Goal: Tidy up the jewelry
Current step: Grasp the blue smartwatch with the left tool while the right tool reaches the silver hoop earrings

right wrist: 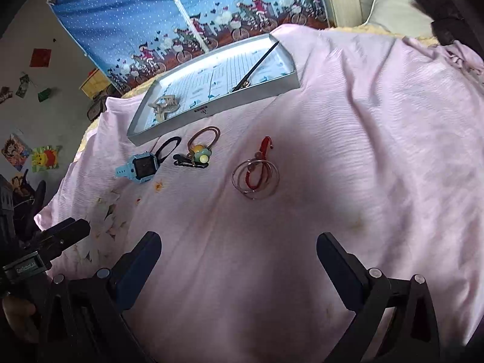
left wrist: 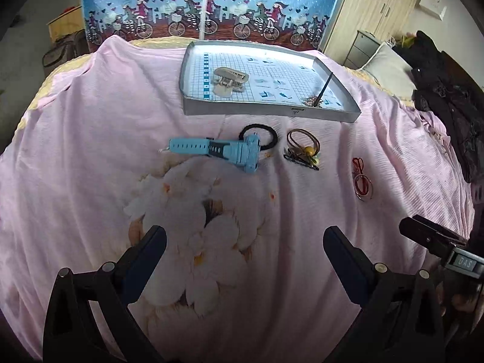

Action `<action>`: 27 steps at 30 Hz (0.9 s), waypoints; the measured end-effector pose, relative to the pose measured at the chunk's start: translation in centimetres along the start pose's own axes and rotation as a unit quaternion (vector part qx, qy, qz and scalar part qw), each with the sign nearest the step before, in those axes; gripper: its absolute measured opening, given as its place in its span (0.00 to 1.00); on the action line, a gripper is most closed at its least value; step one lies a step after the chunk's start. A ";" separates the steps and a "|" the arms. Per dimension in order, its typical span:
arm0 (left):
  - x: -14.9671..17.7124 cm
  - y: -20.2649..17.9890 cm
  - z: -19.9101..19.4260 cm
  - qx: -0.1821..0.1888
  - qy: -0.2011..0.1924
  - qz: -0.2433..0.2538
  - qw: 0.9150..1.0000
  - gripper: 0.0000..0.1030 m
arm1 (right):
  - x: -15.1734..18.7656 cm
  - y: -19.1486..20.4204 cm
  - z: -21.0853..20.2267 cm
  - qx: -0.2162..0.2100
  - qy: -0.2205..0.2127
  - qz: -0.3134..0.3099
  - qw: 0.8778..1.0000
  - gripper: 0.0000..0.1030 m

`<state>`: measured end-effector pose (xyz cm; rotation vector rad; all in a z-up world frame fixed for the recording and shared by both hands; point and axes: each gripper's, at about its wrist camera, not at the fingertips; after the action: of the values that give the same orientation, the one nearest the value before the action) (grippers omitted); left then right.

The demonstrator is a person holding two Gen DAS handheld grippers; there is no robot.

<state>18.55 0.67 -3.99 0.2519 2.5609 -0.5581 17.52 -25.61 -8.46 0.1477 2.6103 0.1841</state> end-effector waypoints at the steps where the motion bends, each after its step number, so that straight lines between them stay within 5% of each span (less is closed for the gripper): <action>1: -0.5 0.1 0.4 -0.003 0.004 0.008 1.000 0.98 | -0.7 0.2 0.5 0.000 0.004 -0.009 1.000 1.00; 3: -1.6 0.3 1.1 -0.013 0.009 0.025 1.000 0.98 | -1.9 0.6 1.2 0.021 -0.001 -0.033 0.999 0.97; 12: -4.5 1.4 5.1 0.008 0.028 0.056 0.998 0.94 | -4.2 -0.4 5.0 0.034 0.039 -0.069 0.996 0.56; 23: -6.4 3.0 8.0 0.014 0.024 0.056 0.998 0.93 | -5.4 -0.8 7.6 0.012 0.058 -0.059 0.996 0.53; 27: -6.6 3.1 8.9 0.019 0.030 0.055 0.998 0.63 | -5.2 -0.5 7.7 0.016 0.054 -0.069 0.996 0.53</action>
<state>28.96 -0.81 -8.66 0.4271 2.5762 -0.5664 25.89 -26.05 -12.60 -0.0326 2.7200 0.1032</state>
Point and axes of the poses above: each gripper's, at about its wrist camera, not at the fingertips, and z roughly the way its jaws point, y to its left, x to its underside, and after that the axes turned 13 degrees about x, right-handed
